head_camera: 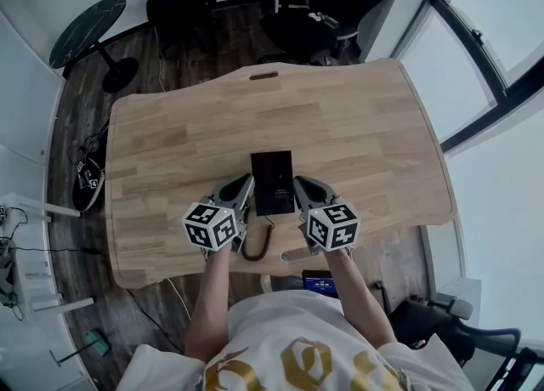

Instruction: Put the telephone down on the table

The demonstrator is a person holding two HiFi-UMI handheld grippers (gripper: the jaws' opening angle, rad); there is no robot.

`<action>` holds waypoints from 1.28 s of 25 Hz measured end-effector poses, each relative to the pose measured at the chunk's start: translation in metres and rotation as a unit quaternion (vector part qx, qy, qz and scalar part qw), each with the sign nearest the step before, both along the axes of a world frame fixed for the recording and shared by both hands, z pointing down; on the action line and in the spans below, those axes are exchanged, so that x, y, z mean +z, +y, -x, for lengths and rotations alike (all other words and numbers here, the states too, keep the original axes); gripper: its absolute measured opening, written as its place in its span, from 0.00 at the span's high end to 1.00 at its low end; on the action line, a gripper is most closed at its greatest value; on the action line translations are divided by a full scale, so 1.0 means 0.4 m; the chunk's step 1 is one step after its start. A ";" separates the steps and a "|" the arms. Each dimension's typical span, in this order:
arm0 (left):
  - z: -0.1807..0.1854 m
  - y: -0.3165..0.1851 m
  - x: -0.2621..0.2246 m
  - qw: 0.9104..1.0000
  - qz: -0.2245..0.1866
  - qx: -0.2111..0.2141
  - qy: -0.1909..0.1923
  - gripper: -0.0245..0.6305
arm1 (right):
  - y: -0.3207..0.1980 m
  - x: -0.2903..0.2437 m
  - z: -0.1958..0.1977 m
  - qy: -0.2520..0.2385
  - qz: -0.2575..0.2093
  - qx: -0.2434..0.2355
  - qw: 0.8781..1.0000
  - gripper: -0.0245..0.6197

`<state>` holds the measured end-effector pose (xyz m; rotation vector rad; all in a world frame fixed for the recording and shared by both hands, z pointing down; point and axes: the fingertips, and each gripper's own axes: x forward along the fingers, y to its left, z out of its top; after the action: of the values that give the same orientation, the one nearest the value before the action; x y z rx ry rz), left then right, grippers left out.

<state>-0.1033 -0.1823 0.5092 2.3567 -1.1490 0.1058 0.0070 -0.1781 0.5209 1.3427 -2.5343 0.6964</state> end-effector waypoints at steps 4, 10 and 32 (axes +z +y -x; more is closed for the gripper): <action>0.010 0.025 -0.037 0.999 -0.035 -0.009 -0.011 0.95 | 0.022 -0.032 -0.004 0.010 -0.022 0.008 1.000 0.94; -0.001 0.040 -0.076 0.997 -0.069 -0.005 -0.032 0.95 | 0.039 -0.054 -0.018 0.015 -0.032 0.018 0.999 0.94; 0.028 0.036 -0.069 0.996 -0.066 -0.026 -0.046 0.95 | 0.028 -0.067 -0.018 0.006 -0.036 0.020 0.999 0.95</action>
<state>-0.1147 -0.1678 0.4816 2.4567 -1.2962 0.1244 0.0142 -0.1667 0.4940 1.4188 -2.5532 0.6088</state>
